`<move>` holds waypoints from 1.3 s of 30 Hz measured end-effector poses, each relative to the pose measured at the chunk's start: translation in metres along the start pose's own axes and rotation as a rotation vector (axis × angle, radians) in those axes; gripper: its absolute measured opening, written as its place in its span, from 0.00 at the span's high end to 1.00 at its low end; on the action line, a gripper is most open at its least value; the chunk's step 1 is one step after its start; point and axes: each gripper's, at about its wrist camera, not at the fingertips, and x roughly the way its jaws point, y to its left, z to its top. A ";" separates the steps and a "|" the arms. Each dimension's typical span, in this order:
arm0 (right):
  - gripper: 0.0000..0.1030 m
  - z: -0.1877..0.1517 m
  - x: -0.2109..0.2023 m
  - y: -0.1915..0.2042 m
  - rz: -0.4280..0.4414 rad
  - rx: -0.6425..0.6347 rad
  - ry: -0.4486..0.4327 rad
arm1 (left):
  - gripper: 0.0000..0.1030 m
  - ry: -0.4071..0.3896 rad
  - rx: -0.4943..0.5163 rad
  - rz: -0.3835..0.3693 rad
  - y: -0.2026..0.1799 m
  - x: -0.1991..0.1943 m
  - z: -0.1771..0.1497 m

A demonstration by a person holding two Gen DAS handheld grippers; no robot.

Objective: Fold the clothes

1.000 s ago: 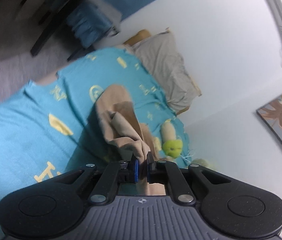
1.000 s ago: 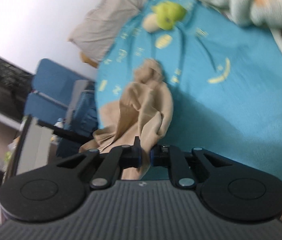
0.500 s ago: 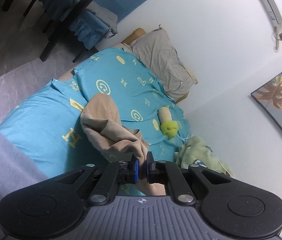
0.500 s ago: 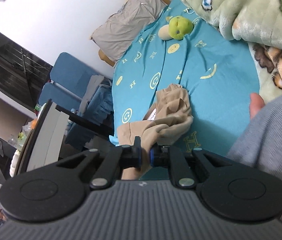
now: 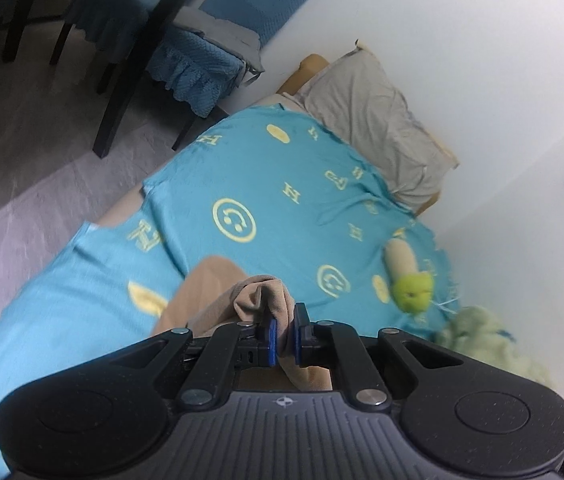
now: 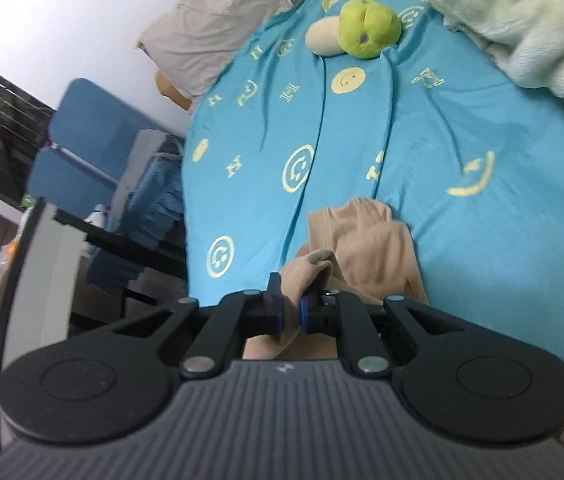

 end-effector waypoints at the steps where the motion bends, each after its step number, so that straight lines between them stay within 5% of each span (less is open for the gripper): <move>1: 0.89 0.004 0.013 -0.001 -0.009 0.003 0.005 | 0.91 0.002 0.023 0.009 0.003 0.013 0.000; 10: 0.87 0.010 0.091 -0.020 -0.036 0.018 0.058 | 0.90 0.035 0.145 0.076 0.028 0.104 -0.001; 24: 0.86 0.008 0.113 -0.013 -0.119 -0.092 0.062 | 0.88 0.037 0.311 0.080 0.019 0.114 -0.008; 25: 0.86 0.008 0.112 -0.011 -0.115 -0.101 0.064 | 0.85 0.041 0.316 0.081 0.018 0.113 -0.008; 26: 0.74 0.007 0.110 -0.010 -0.103 -0.105 0.067 | 0.82 0.045 0.323 0.081 0.017 0.112 -0.008; 29: 0.19 0.003 0.100 -0.002 -0.068 -0.142 0.052 | 0.49 0.030 0.358 0.060 0.010 0.102 -0.009; 31: 0.17 -0.003 0.090 0.009 -0.049 -0.199 0.023 | 0.18 -0.003 0.395 0.057 0.005 0.092 -0.012; 35: 0.16 -0.015 0.075 0.032 -0.047 -0.365 -0.041 | 0.15 -0.034 0.505 0.079 -0.008 0.081 -0.020; 39: 0.17 -0.022 0.075 0.042 -0.080 -0.487 -0.074 | 0.15 0.048 0.523 0.080 -0.006 0.091 -0.028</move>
